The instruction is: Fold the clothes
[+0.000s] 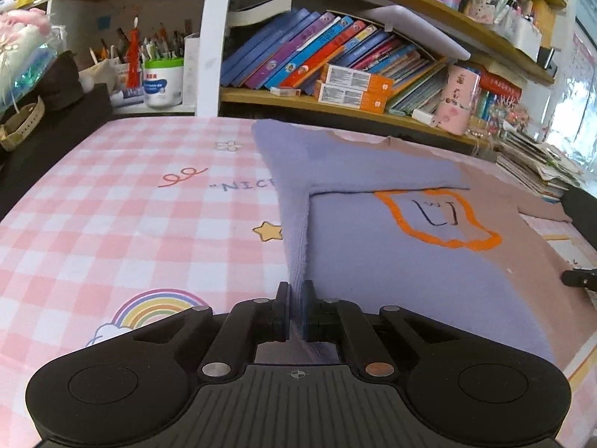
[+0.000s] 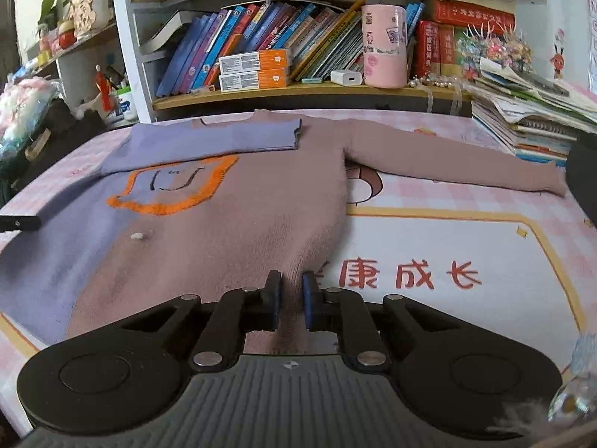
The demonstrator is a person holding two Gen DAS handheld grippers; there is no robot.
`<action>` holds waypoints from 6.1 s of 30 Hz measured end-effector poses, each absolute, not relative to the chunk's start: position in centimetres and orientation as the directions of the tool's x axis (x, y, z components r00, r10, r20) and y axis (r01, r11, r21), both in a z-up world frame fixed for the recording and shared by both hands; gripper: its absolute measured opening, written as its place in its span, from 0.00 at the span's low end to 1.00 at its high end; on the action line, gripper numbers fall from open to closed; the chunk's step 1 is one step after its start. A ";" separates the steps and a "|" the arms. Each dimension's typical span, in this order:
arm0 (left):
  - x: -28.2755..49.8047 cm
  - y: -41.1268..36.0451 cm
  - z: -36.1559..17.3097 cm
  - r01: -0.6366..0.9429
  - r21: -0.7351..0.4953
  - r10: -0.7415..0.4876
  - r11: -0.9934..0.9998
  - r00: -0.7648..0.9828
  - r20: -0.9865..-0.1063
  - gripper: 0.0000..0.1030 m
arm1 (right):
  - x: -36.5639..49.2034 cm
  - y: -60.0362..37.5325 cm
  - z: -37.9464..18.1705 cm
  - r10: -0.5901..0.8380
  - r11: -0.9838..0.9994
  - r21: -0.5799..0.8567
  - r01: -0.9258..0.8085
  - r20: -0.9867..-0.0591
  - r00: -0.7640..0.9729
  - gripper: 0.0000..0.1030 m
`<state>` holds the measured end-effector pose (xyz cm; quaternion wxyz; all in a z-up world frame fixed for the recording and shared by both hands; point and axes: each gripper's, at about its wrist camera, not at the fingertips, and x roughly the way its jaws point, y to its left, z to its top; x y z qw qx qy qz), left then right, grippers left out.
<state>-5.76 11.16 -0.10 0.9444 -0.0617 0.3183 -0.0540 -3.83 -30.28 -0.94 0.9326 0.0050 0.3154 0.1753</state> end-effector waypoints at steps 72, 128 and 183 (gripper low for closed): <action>12.4 -20.7 -4.2 0.392 0.660 -0.081 0.641 0.889 -0.450 0.22 | -2.0 -28.3 -1.1 0.422 0.872 0.045 -0.487 -0.572 0.703 0.45; -9.3 17.8 1.4 -0.076 -0.040 0.048 0.996 0.880 -0.472 0.14 | -2.1 -27.5 -1.1 0.398 0.872 0.000 -0.490 -0.584 0.708 0.60; -9.3 12.2 -0.3 0.072 -0.249 -0.217 0.966 0.751 -0.624 0.12 | -7.5 -30.4 -0.2 0.321 0.942 0.132 -0.308 -0.616 0.719 0.25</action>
